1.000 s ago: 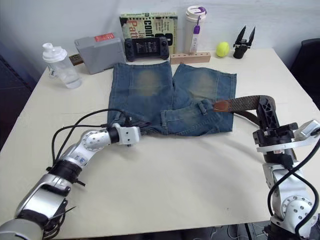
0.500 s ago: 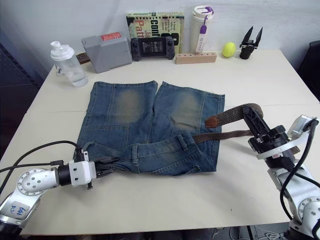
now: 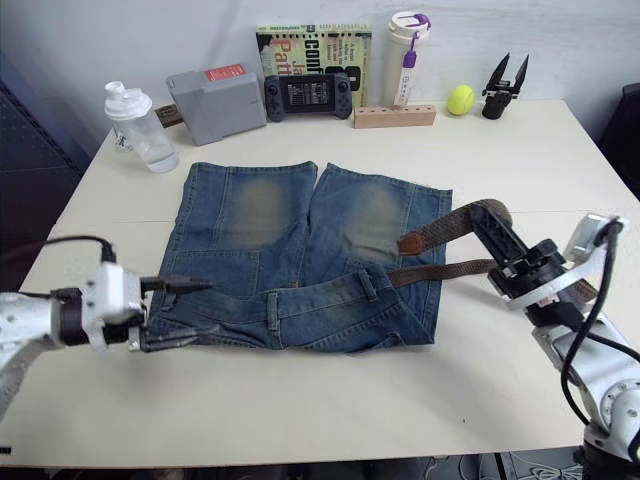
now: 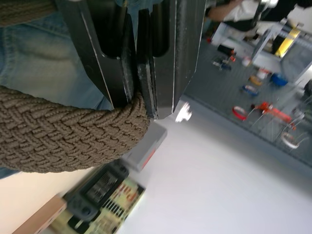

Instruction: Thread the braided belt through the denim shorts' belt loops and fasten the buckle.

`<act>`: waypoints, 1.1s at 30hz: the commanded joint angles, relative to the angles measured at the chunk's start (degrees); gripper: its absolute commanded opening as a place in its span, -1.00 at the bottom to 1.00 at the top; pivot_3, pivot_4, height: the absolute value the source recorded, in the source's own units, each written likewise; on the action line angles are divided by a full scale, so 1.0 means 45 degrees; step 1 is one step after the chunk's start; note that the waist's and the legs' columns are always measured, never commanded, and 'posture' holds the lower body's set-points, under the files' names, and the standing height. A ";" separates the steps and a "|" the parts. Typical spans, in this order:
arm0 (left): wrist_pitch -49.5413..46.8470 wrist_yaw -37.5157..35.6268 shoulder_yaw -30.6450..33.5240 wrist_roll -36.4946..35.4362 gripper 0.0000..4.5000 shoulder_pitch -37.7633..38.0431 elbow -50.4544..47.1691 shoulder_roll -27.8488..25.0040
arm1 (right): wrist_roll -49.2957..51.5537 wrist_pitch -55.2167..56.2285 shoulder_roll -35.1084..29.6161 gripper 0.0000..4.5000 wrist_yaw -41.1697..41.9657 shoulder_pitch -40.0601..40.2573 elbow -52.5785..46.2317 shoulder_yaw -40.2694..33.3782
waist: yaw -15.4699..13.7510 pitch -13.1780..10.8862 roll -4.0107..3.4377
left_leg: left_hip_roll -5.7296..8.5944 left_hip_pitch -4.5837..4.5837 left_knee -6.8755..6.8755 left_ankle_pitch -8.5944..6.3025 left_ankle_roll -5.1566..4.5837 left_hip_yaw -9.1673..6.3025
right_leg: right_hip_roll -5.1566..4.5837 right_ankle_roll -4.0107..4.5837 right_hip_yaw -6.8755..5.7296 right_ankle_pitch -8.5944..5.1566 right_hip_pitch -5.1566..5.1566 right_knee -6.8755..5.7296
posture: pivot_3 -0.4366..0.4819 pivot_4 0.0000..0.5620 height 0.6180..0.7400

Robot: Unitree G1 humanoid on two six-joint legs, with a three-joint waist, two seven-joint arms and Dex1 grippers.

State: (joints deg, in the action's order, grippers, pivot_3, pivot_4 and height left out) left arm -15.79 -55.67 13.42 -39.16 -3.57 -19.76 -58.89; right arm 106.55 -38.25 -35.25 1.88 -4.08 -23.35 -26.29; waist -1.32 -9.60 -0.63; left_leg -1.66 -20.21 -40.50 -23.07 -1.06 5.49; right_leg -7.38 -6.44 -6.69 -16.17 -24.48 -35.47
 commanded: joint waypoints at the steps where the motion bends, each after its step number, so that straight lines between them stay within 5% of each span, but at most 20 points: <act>1: -0.1333 0.0180 -0.0246 -0.1268 0.56 -0.1154 -0.0310 0.0635 | -0.0120 -0.0567 -0.0464 -1.00 0.0017 -0.0326 0.0013 0.0581 | 0.0018 -0.0001 0.0001 | 0.0002 0.0000 0.0000 0.0000 0.0000 0.0000 | 0.0001 0.0000 -0.0002 0.0000 0.0000 0.0000 | -0.05 -0.47 0.85; 10: -0.2643 0.0758 -0.2036 -0.0933 0.56 -0.2624 -0.1005 0.2640 | -0.2798 -0.1453 -0.0687 -1.00 0.0787 -0.1296 0.1836 0.1899 | 0.0017 -0.0005 0.0010 | 0.0018 -0.0017 -0.0025 -0.0002 0.0012 0.0031 | 0.0042 -0.0002 -0.0013 0.0001 0.0004 0.0008 | -0.05 -0.47 0.85; 20: -0.2605 0.0811 -0.2234 -0.0207 0.56 -0.2225 -0.1767 0.3011 | -0.4674 -0.1743 -0.0159 -1.00 0.1660 -0.1430 0.2119 0.2214 | -0.0004 -0.0005 0.0011 | 0.0014 -0.0022 -0.0038 -0.0002 0.0015 0.0073 | 0.0044 -0.0002 -0.0013 0.0001 0.0007 0.0007 | -0.05 -0.47 0.85; 33: -0.1680 -0.0599 -0.3268 0.1382 0.56 -0.3635 -0.0238 0.3221 | -0.7143 -0.0900 0.1150 -1.00 0.2069 -0.1746 0.1564 0.2187 | 0.0011 -0.0005 0.0010 | 0.0012 -0.0028 -0.0047 -0.0004 0.0022 0.0079 | 0.0058 -0.0002 -0.0016 0.0001 0.0006 0.0006 | -0.05 -0.47 0.85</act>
State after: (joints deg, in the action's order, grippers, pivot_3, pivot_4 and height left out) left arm -25.04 -57.26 -0.96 -34.25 -18.86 -21.09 -44.76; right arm 76.19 -43.86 -30.51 10.08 -11.59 -13.54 -16.03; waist -1.27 -9.62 -0.58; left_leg -1.61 -20.34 -40.71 -23.09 -0.96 5.85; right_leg -7.12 -6.45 -6.77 -16.16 -24.45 -35.44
